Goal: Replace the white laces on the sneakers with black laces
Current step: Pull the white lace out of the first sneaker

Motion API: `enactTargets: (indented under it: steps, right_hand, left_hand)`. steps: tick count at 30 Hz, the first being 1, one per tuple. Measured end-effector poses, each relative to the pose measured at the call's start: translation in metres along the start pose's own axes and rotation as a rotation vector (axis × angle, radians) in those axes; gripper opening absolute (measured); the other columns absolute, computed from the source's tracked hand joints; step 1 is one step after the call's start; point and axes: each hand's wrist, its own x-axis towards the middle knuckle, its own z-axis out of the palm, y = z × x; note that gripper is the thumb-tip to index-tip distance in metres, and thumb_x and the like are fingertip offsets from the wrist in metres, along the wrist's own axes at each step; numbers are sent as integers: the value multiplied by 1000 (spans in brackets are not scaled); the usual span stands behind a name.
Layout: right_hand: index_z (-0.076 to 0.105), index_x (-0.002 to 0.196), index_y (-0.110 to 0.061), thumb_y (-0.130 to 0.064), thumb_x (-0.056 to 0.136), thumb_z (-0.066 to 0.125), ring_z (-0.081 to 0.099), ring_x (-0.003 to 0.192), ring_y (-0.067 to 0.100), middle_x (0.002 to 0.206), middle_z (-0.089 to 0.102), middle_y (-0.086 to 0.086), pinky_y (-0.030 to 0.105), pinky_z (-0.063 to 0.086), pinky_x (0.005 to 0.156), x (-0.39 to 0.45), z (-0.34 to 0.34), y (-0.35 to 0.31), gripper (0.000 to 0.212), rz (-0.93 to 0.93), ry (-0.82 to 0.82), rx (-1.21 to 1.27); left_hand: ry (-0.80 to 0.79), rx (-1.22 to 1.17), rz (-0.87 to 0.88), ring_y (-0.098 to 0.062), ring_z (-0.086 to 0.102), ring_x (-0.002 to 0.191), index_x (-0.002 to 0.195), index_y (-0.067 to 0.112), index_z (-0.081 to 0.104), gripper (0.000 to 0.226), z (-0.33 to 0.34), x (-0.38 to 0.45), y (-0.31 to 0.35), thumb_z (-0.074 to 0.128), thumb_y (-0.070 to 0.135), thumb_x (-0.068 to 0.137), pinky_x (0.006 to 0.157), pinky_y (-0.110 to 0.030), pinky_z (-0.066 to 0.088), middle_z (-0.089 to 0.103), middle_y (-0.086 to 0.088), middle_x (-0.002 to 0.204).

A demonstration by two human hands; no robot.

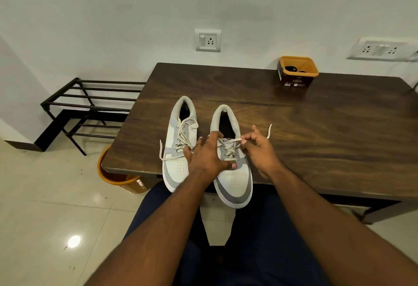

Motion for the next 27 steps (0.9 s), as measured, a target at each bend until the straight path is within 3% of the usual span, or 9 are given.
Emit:
enactTargets:
  steps: [3,6,9,12,14,17,20,23,27]
  right_hand:
    - [63,90,-17,-6,93,60,43,127,3,161,17,-2,26,50,92,-4,2,2,12,8,-6,101]
    - [62,104,-28,-18,86,71,34,140,14,160,20,-1,38,41,106,-5,4,-6,23,-160,-33,-240]
    - [64,118,-22,-19,90,65,33,139,22,158,25,-2,37,37,106,-5,7,-16,28,-350,-17,-617]
    - [70,111,-20,-22,94,59,34,134,23,155,32,-2,37,38,105,-2,13,-19,21,-418,-31,-834]
    - [73,101,-18,-20,93,60,35,132,21,153,34,-3,33,37,103,1,13,-15,15,-397,5,-750]
    - [68,87,-17,-11,90,62,44,129,19,147,40,0,26,37,97,-1,9,-11,8,-223,283,-319]
    - [66,95,-23,-14,89,66,37,136,23,148,36,2,28,33,101,-7,3,-11,11,-73,419,-153]
    - [63,121,-29,-21,87,69,20,144,25,159,21,-1,36,22,111,-9,3,-14,35,-233,230,-422]
    - [69,114,-30,-27,92,62,5,148,29,161,17,0,48,17,116,-1,20,-26,24,-281,-5,-811]
  left_hand:
    - [-13,12,4,-15,42,131,125,39,35,82,1,4,0,83,56,61,113,-51,3,56,12,126]
    - [-11,21,14,-15,40,134,123,40,34,80,4,6,-2,81,58,61,114,-52,-4,56,12,127]
    - [-20,42,9,-16,38,137,125,40,32,81,4,5,-3,80,59,63,114,-54,1,57,10,130]
    - [-12,38,0,-17,40,135,124,41,31,82,5,5,-4,80,61,61,113,-56,9,58,9,129]
    - [-6,19,3,-16,40,134,124,40,33,81,6,4,-6,81,59,62,114,-55,9,56,9,128]
    - [-18,23,9,-17,33,140,125,38,33,80,5,3,-6,81,58,64,115,-55,6,51,6,134]
    - [-56,56,5,-19,16,149,128,39,31,81,6,4,-6,79,58,67,116,-56,1,43,1,146]
    - [-61,64,3,-18,11,150,130,38,30,82,7,3,-6,79,57,67,115,-57,-1,41,2,148]
    - [-50,53,4,-19,12,150,132,37,30,83,7,2,-7,78,58,68,115,-57,0,42,4,148]
